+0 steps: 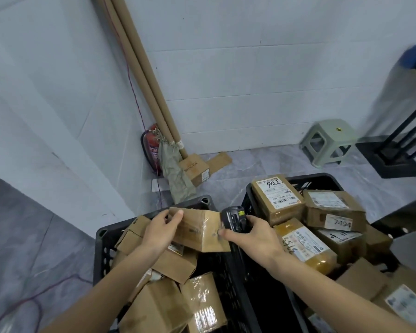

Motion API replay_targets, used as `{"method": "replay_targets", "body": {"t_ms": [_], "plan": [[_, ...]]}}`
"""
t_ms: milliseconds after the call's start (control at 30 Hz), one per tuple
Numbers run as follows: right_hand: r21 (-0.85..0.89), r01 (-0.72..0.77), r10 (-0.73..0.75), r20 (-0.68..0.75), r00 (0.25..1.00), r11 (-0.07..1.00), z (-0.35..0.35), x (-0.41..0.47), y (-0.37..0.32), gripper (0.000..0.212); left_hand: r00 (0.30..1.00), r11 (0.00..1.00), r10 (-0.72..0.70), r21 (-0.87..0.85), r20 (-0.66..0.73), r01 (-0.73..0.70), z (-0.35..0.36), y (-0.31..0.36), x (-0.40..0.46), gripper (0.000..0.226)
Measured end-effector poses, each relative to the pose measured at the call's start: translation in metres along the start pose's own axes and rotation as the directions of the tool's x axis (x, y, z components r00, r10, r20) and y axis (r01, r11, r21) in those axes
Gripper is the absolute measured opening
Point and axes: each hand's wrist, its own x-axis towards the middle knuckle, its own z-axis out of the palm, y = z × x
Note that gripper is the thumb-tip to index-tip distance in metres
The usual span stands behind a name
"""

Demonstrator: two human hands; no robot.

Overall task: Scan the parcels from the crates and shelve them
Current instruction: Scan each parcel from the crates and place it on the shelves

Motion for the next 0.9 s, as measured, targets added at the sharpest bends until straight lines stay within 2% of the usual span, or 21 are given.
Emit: {"method": "replay_targets", "body": {"t_ms": [200,400,500,633,700,800,900], "plan": [[0.133,0.003,-0.005,0.009,1.0,0.991,-0.004,-0.006,-0.006,0.039,0.999,0.998,0.046,-0.043,-0.006,-0.046,-0.012,0.003,-0.015,0.046],[0.222,0.11,-0.102,-0.046,0.994,0.969,-0.021,-0.033,-0.019,0.043,0.995,0.975,0.096,-0.201,-0.019,-0.098,-0.027,0.025,-0.048,0.002],[0.244,0.17,-0.156,-0.077,0.985,0.955,-0.032,-0.056,-0.026,0.046,0.994,0.945,0.109,-0.306,-0.029,-0.113,-0.036,0.034,-0.066,0.01],[0.26,0.247,-0.216,-0.144,0.966,0.933,-0.044,-0.095,-0.036,0.057,0.99,0.923,0.121,-0.359,-0.073,-0.139,-0.049,0.052,-0.097,0.044],[0.267,0.267,-0.224,-0.18,0.958,0.926,-0.053,-0.119,-0.042,0.058,0.989,0.913,0.137,-0.38,-0.061,-0.15,-0.056,0.063,-0.117,0.048],[0.278,0.299,-0.243,-0.219,0.945,0.913,-0.067,-0.161,-0.052,0.045,0.989,0.865,0.146,-0.483,-0.019,-0.137,-0.068,0.082,-0.152,0.045],[0.299,0.329,-0.252,-0.268,0.93,0.896,-0.079,-0.204,-0.061,0.051,0.984,0.823,0.175,-0.55,0.007,-0.143,-0.077,0.103,-0.189,0.042]]}}
